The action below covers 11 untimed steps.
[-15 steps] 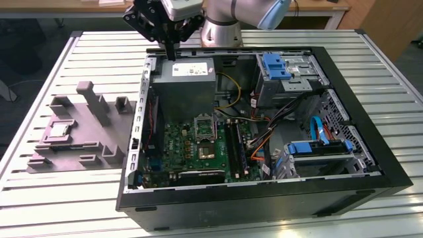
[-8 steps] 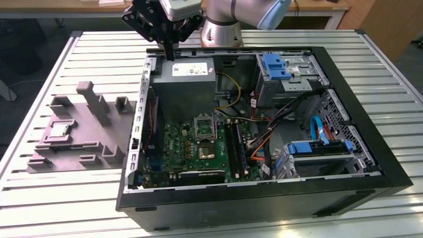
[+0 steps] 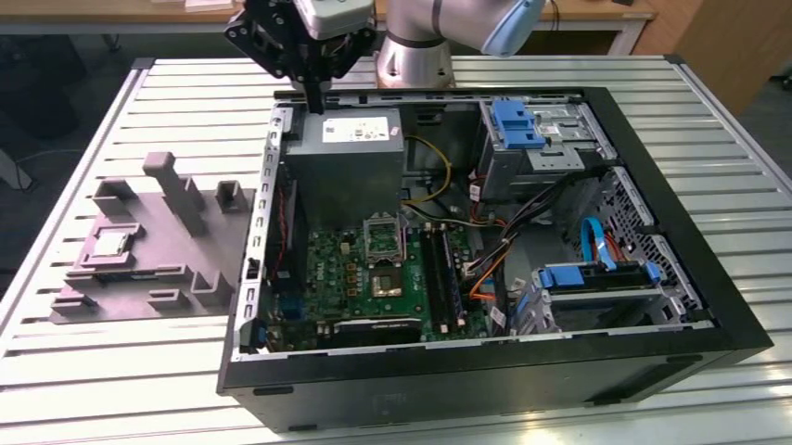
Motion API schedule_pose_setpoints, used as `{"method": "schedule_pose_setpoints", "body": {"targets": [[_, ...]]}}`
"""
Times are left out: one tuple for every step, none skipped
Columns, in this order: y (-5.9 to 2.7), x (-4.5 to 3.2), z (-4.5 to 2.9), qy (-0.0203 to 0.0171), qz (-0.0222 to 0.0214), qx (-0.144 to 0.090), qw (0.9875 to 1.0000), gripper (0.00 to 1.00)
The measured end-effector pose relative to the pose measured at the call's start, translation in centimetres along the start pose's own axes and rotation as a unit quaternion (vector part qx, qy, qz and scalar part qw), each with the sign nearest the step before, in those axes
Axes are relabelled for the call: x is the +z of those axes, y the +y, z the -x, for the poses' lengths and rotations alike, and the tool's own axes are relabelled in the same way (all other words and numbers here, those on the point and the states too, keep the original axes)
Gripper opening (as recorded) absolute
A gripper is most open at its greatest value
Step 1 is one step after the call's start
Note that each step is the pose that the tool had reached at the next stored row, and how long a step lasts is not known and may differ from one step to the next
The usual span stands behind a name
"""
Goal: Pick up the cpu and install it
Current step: 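Reach for the cpu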
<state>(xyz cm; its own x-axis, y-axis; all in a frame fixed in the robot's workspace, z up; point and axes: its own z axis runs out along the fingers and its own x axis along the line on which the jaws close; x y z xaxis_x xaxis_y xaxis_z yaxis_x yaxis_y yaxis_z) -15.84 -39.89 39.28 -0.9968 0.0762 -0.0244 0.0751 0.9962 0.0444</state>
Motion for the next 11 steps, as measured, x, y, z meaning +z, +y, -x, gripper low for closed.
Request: {"method": "schedule_pose_setpoints", "body": {"targets": [[0.0, 0.0, -0.04, 0.0, 0.0, 0.0, 1.0, 0.11], [-0.01, 0.0, -0.07, 0.0, 0.0, 0.0, 1.0, 0.11], [-0.01, 0.0, -0.11, 0.0, 0.0, 0.0, 1.0, 0.11], [-0.01, -0.01, -0.14, 0.0, -0.0001, 0.0, 1.0, 0.11], [-0.01, -0.01, -0.17, 0.0, 0.0, 0.0, 1.0, 0.11], [-0.01, -0.01, -0.19, 0.0, 0.0, 0.0, 1.0, 0.11], [-0.01, -0.01, -0.2, 0.0, 0.0, 0.0, 1.0, 0.11], [-0.02, -0.01, -0.25, 0.0, 0.0, 0.0, 1.0, 0.11], [-0.02, -0.01, -0.32, 0.0, 0.0, 0.0, 1.0, 0.11], [-0.02, -0.01, -0.33, 0.0, 0.0, 0.0, 1.0, 0.11], [-0.03, -0.01, -0.35, 0.0, 0.0, 0.0, 1.0, 0.11]]}}
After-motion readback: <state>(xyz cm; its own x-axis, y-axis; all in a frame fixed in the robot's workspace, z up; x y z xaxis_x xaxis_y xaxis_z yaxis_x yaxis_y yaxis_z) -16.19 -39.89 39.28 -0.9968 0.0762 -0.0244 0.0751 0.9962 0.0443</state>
